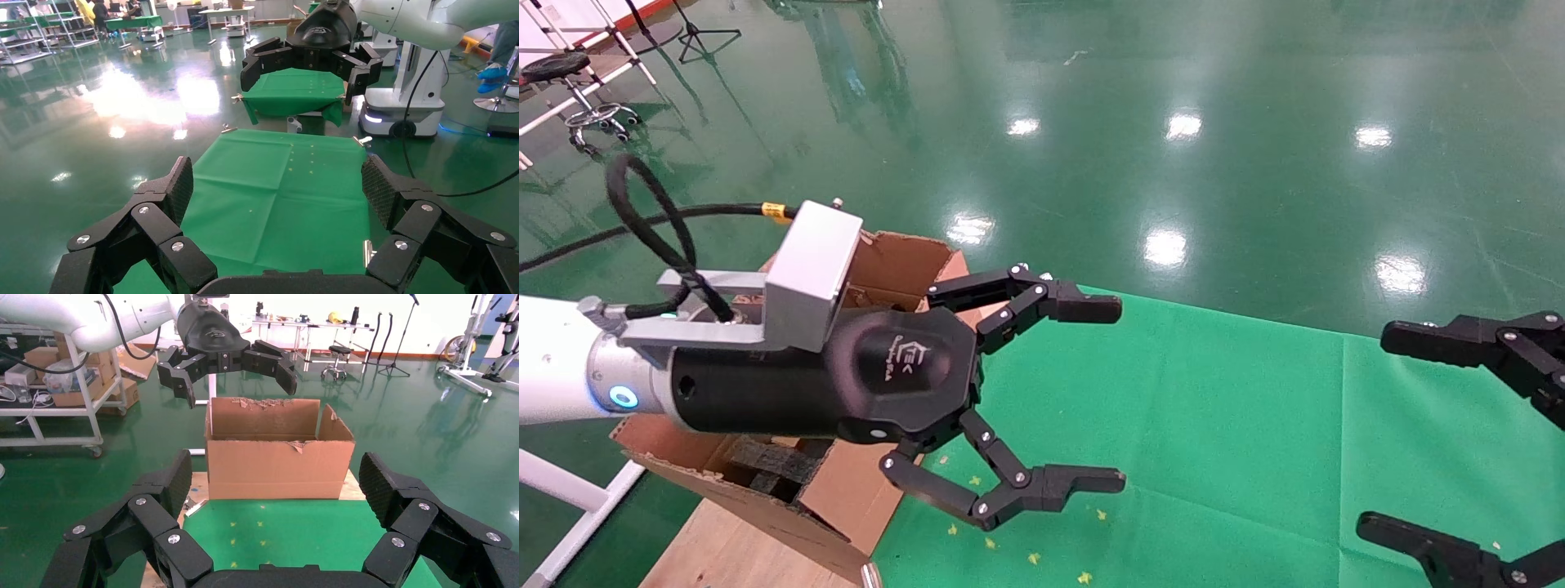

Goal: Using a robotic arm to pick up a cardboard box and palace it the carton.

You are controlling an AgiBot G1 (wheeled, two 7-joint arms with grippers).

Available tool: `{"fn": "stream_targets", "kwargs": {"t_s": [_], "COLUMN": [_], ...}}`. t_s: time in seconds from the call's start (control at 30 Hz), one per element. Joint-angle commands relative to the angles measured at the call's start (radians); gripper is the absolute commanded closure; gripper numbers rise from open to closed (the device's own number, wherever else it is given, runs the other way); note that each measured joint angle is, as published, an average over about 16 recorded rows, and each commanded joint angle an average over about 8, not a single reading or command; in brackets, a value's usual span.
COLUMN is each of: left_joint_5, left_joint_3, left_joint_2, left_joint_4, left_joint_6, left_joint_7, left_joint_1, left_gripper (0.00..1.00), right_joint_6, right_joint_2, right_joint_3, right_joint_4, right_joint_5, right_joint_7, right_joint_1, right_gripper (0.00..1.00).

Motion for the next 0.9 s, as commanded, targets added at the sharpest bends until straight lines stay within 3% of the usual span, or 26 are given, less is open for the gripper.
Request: {"fn": "stream_targets", "kwargs": {"t_s": [0.03, 0.9], "left_joint_5": [0.0, 0.001], "left_joint_3": [0.0, 0.002], "left_joint_2": [0.0, 0.0], "left_joint_4": [0.0, 0.001], "left_joint_6": [0.0, 0.0], "left_joint_7": [0.0, -0.001], "left_joint_1": [0.0, -0.002], "left_gripper": [0.0, 0.0], "right_joint_6": [0.0, 0.0], "right_joint_2": [0.0, 0.0], "right_joint_3": [0.0, 0.0], "right_joint_4": [0.0, 0.0], "right_joint_5": [0.0, 0.0], "right_joint_7": [0.0, 0.0], "right_joint_1": [0.0, 0.0], "right_gripper": [0.0, 0.0]}}
